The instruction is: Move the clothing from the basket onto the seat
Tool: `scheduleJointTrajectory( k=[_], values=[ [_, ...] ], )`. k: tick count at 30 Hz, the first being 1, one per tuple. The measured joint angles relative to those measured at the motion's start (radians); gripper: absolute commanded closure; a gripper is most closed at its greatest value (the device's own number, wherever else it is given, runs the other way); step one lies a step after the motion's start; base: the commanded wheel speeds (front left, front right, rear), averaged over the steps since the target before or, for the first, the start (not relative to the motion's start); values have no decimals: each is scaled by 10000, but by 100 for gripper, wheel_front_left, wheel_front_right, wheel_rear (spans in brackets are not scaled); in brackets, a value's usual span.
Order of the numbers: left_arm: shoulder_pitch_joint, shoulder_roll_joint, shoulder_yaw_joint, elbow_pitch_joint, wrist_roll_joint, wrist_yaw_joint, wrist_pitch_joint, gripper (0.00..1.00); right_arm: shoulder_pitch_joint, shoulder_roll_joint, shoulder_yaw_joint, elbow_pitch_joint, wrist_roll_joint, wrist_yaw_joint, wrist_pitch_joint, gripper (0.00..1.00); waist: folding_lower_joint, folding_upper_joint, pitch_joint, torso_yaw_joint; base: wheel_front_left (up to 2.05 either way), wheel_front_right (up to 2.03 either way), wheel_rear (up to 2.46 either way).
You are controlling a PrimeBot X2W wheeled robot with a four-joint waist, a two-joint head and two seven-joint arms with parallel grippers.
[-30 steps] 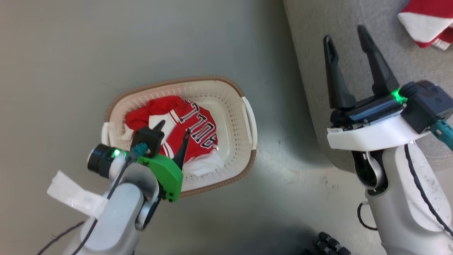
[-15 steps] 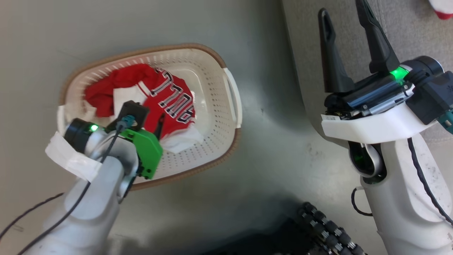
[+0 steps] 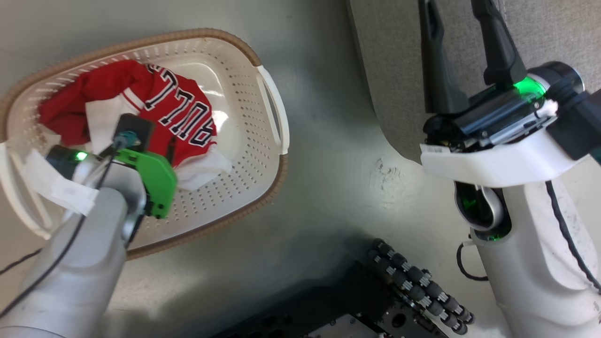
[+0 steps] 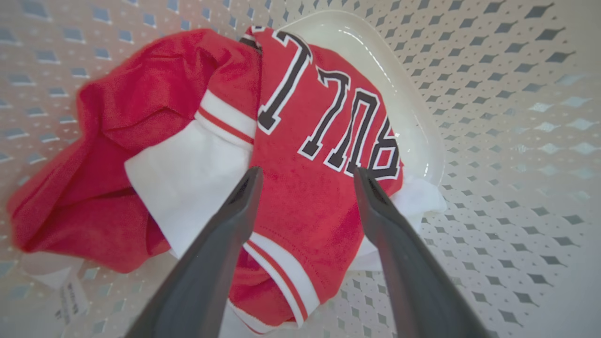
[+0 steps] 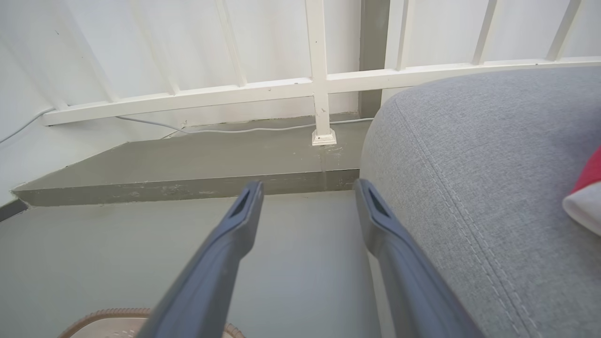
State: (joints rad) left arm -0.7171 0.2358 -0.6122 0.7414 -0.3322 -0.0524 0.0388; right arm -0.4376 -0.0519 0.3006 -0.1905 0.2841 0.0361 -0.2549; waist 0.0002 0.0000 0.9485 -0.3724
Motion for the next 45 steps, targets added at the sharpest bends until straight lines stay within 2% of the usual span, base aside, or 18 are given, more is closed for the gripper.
scheduleJointTrajectory(
  k=[14, 28, 29, 30, 45],
  values=[
    [-477, 21, 201, 1436, -88, -63, 209, 0, -144, 36, 81, -244, 132, -372, 0, 0, -1, 0, 454, -326, 0, 0, 0],
    [-931, -359, 382, 2462, -332, 56, 575, 2, -144, 38, 132, -357, 132, -462, 0, 0, -1, 0, 526, -228, 0, 0, 0],
    [-958, -380, 382, 2520, -334, 52, 583, 56, -144, 38, 132, -366, 132, -462, 0, 0, -1, 0, 528, -222, 0, 0, 0],
    [-989, -401, 382, 2554, -339, 50, 585, 100, -144, 38, 134, -378, 130, -462, 0, 0, -1, 0, 529, -216, 0, 0, 0],
    [-1265, -681, 372, 3104, -347, -54, 326, 100, -193, 38, 155, -334, 42, -462, 0, 0, -1, 0, 410, -144, 0, 0, 0]
  ],
)
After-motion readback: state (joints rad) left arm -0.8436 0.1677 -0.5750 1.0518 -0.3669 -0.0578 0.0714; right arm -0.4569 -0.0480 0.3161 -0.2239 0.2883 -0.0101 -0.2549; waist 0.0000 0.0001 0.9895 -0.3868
